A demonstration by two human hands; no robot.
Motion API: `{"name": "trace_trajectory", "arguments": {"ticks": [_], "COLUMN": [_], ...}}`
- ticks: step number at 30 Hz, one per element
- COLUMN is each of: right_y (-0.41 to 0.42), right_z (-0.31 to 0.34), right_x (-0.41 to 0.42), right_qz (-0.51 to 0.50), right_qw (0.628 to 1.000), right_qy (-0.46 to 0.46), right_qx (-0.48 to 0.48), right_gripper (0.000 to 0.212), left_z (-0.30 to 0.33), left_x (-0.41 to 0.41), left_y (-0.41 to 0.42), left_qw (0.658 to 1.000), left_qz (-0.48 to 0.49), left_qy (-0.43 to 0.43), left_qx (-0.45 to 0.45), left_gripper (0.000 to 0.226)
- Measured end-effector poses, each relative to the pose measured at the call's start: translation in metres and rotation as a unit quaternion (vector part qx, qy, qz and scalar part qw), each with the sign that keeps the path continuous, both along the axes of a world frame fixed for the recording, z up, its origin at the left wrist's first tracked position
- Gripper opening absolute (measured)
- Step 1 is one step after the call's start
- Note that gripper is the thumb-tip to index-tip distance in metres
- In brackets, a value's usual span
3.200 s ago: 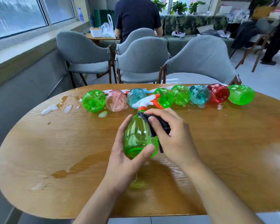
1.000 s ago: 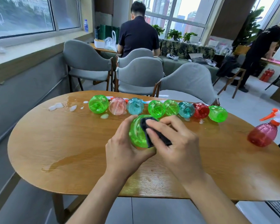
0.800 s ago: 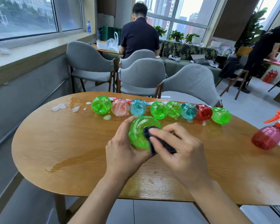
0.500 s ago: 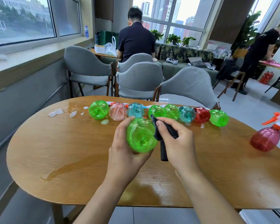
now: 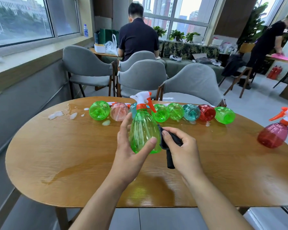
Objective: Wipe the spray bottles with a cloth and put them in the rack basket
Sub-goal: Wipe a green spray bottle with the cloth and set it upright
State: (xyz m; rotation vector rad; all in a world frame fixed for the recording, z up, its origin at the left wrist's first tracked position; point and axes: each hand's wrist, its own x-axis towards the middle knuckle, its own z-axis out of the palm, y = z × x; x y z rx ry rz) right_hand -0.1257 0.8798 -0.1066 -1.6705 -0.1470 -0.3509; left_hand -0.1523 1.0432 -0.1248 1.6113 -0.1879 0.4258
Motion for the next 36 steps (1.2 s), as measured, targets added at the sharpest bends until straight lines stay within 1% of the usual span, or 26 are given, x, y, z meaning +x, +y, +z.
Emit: {"name": "trace_trajectory", "arguments": {"ticks": [1, 2, 6, 9, 13, 17, 22, 27, 32, 36], "right_y": [-0.003, -0.005, -0.022, -0.045, -0.091, -0.15, -0.223, -0.284, -0.333, -0.364], "right_z": [-0.001, -0.001, 0.002, 0.003, 0.007, 0.01, 0.009, -0.01, -0.035, -0.051], "right_x": [0.0, 0.0, -0.005, -0.01, -0.019, -0.028, -0.046, -0.058, -0.053, -0.041], "right_qz": [-0.003, -0.005, -0.009, -0.017, -0.047, -0.102, -0.167, -0.215, -0.25, -0.264], "right_qw": [1.0, 1.0, 1.0, 0.999, 0.999, 0.995, 0.986, 0.976, 0.966, 0.96], "right_qy": [0.001, 0.002, 0.007, 0.008, 0.002, -0.001, 0.017, 0.035, 0.058, 0.075], "right_qx": [0.002, 0.006, 0.025, 0.029, 0.021, 0.006, 0.015, 0.023, 0.036, 0.057], "right_gripper": [0.012, 0.012, 0.012, 0.013, 0.014, 0.015, 0.014, 0.012, 0.01, 0.013], "left_z": [-0.001, -0.002, -0.005, -0.006, -0.006, -0.004, 0.002, -0.015, -0.038, -0.048], "left_x": [0.001, 0.002, 0.004, 0.006, 0.01, 0.017, 0.02, 0.026, 0.04, 0.053], "left_y": [-0.001, -0.003, -0.019, -0.036, -0.075, -0.13, -0.207, -0.275, -0.329, -0.363], "left_qw": [1.0, 0.999, 0.998, 0.999, 0.995, 0.991, 0.981, 0.969, 0.958, 0.957], "left_qz": [-0.011, -0.019, -0.035, -0.045, -0.093, -0.122, -0.166, -0.207, -0.225, -0.225], "left_qy": [0.011, 0.018, 0.027, 0.012, 0.0, -0.003, -0.011, 0.02, 0.054, 0.061], "left_qx": [-0.013, -0.025, -0.041, -0.013, 0.026, 0.062, 0.102, 0.131, 0.17, 0.171], "left_gripper": [0.091, 0.094, 0.086, 0.086, 0.087, 0.091, 0.085, 0.086, 0.086, 0.085]}}
